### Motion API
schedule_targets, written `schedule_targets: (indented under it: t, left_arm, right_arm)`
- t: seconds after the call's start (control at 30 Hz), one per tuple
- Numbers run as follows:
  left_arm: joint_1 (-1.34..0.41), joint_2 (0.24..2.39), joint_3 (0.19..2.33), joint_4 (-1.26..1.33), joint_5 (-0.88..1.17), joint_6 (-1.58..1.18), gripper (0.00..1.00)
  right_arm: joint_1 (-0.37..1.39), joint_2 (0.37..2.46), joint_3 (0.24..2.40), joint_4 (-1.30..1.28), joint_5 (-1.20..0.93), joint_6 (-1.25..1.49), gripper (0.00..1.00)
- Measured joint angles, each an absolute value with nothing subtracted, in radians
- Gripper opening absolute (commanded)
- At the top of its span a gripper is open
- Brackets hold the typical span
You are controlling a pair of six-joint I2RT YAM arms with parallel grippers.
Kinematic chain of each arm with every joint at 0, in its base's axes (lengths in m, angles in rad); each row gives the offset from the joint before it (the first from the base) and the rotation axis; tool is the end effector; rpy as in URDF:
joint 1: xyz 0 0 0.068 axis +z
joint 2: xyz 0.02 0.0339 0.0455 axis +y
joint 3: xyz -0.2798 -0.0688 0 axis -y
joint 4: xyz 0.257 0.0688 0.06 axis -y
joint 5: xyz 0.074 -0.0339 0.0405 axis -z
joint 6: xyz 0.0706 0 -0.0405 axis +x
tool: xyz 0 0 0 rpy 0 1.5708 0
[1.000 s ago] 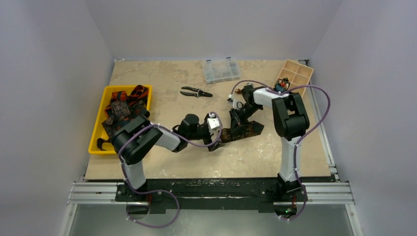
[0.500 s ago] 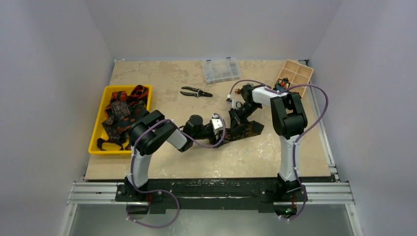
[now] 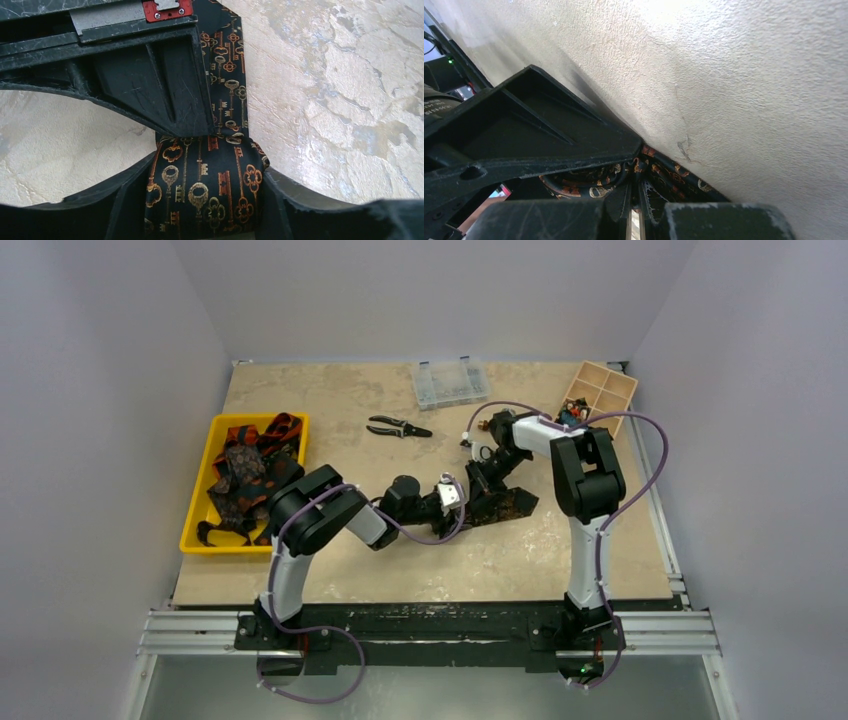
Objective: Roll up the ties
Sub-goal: Roll the tie at the center of the board.
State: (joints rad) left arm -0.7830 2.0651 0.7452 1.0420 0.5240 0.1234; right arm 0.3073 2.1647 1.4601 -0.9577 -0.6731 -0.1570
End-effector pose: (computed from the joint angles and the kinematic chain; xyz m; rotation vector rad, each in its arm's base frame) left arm 0.2619 -0.3105 0.0887 1.1640 1.5221 -0.9355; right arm 0.3674 0.1628 0.0960 0.6093 -2.7751 -0.9813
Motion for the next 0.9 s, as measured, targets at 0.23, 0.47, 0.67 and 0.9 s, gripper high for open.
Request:
schedule_targets:
  t: [0.23, 0.47, 0.67, 0.9]
  left_arm:
    - [-0.795, 2.051, 0.756, 0.992, 0.504, 0.168, 0.22]
    - [-0.801, 1.978, 0.757, 0.833, 0.484, 0.220, 0.05]
    - [-0.806, 1.927, 0.809, 0.624, 0.458, 0.266, 0.03]
    - [-0.825, 1.922, 0.907, 0.425, 0.429, 0.315, 0.02]
  right_arm:
    - [0.305, 2.163, 1.454, -0.957, -0.672, -0.157, 0.00]
    - [0.309, 2.159, 1.451, -0.959, -0.699, -0.161, 0.33]
    - [0.258, 2.082, 1.432, -0.933, -0.697, -0.217, 0.48]
    - [0.141, 1.987, 1.365, -0.924, -0.771, -0.270, 0.59]
